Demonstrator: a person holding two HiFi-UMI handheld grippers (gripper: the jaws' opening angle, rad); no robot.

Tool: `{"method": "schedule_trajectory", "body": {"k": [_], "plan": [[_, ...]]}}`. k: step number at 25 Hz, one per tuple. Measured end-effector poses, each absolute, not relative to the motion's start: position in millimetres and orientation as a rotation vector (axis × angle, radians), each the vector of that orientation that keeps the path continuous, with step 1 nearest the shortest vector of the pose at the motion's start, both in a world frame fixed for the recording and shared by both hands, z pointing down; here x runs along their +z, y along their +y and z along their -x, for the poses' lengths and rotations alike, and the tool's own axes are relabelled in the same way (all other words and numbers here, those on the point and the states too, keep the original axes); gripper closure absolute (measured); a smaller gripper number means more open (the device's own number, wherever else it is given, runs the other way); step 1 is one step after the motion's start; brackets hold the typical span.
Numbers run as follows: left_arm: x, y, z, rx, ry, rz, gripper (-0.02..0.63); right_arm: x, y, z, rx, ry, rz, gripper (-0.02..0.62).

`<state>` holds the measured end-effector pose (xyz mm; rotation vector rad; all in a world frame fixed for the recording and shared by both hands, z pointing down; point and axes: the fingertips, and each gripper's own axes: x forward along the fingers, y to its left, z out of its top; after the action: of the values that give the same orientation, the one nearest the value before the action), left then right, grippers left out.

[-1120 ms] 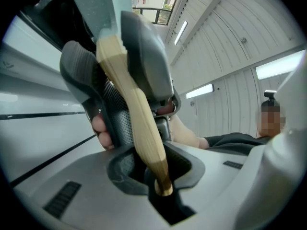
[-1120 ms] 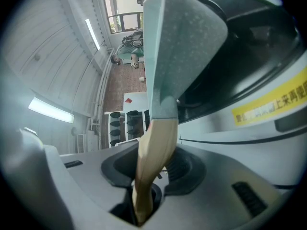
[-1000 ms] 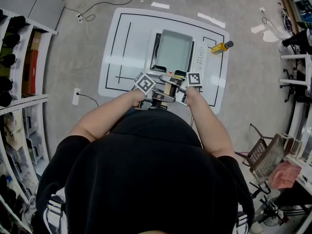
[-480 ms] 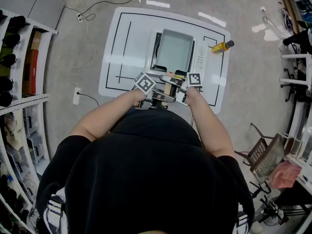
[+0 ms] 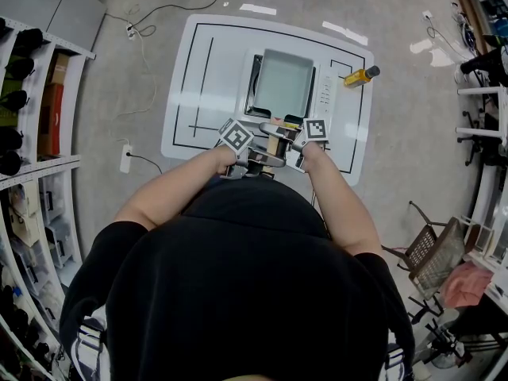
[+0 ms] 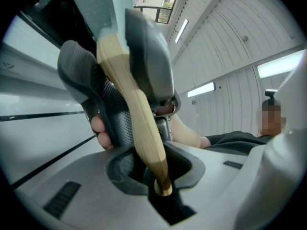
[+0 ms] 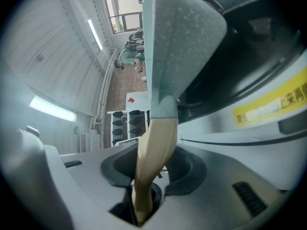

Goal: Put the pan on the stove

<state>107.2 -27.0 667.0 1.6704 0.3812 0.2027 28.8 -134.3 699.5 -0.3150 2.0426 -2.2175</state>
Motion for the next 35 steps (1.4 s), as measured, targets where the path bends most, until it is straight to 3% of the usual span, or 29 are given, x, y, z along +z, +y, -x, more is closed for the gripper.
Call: {"method": "schedule_trajectory", "body": {"k": [7, 20, 35], "plan": [[662, -28, -110, 0.194, 0.382, -1.665, 0.514, 702, -137, -35, -2.218, 2.028, 0.356, 0.442], [660, -33, -105, 0.162, 0.381, -1.641, 0.429, 705, -135, -40, -2.218, 2.014, 0.395, 0.373], [671, -42, -96, 0.195, 0.315, -1.685, 0.411, 707, -138, -51, -2.208, 2.005, 0.498, 0.362]]}}
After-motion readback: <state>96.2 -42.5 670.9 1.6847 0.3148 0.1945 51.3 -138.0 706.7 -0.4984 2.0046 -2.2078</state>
